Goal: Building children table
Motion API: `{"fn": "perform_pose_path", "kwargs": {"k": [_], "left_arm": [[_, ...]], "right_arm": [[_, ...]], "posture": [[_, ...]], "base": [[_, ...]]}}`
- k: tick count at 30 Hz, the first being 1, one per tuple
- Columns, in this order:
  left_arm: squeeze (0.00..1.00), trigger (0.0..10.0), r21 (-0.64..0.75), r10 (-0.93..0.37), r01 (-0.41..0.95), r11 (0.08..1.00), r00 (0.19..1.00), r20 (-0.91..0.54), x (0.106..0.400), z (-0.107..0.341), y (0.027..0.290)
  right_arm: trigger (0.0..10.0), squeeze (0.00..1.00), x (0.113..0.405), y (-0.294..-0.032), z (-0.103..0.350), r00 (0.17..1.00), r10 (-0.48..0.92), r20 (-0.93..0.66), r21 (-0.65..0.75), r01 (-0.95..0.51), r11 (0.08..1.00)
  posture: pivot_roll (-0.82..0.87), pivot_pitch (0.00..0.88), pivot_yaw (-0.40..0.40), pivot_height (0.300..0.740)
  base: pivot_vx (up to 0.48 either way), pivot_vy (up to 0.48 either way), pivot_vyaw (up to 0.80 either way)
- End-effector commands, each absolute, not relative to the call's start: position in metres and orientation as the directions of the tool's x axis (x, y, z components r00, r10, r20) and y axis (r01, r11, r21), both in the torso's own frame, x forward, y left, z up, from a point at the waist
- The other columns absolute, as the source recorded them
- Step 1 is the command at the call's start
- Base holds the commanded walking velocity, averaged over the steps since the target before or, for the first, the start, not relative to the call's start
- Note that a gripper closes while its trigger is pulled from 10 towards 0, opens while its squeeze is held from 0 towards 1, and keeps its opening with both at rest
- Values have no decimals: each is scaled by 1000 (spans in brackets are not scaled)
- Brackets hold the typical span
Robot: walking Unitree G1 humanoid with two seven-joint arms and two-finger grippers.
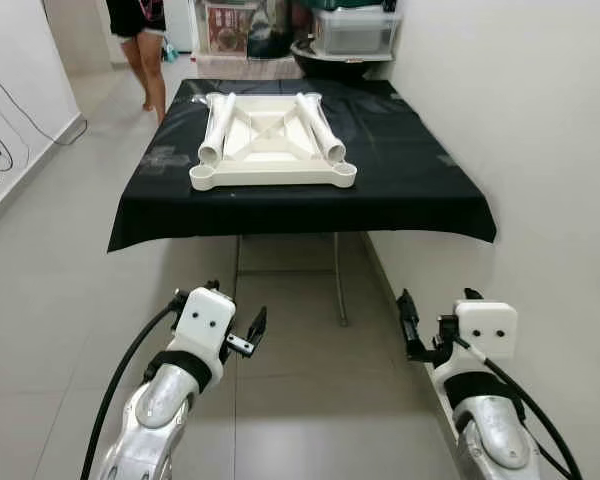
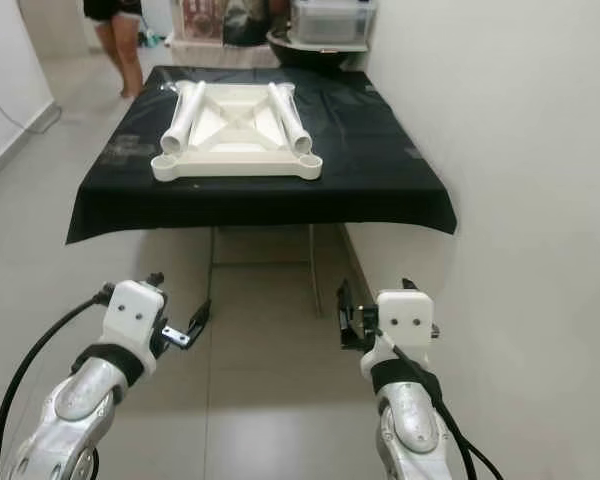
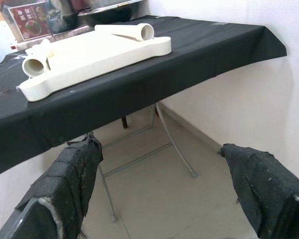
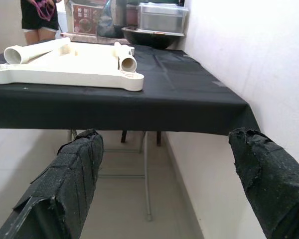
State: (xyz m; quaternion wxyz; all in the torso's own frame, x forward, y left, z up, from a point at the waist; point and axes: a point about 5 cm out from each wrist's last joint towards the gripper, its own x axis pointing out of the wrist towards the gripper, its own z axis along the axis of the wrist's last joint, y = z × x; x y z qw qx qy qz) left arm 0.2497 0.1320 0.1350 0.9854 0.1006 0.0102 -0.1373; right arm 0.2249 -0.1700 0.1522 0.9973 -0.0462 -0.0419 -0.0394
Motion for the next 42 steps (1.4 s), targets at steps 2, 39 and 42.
{"fn": "perform_pose_path", "kwargs": {"k": [2,39,42], "left_arm": [[0,10000,187,-274,275,943,961,-32,247,138,133],[0,10000,303,-121,89,949,989,90,243,142,157],[0,10000,259,-128,101,961,987,92,243,142,156]], "right_arm": [[10000,0,224,-177,151,990,-108,96,-104,118,988],[10000,0,241,-178,152,981,-130,146,-185,156,970],[10000,0,241,-179,153,981,-130,147,-188,157,970]], "posture": [[63,0,-73,740],[81,0,-62,740],[76,0,-62,740]], "base": [[0,0,0],[0,0,0],[0,0,0]]}}
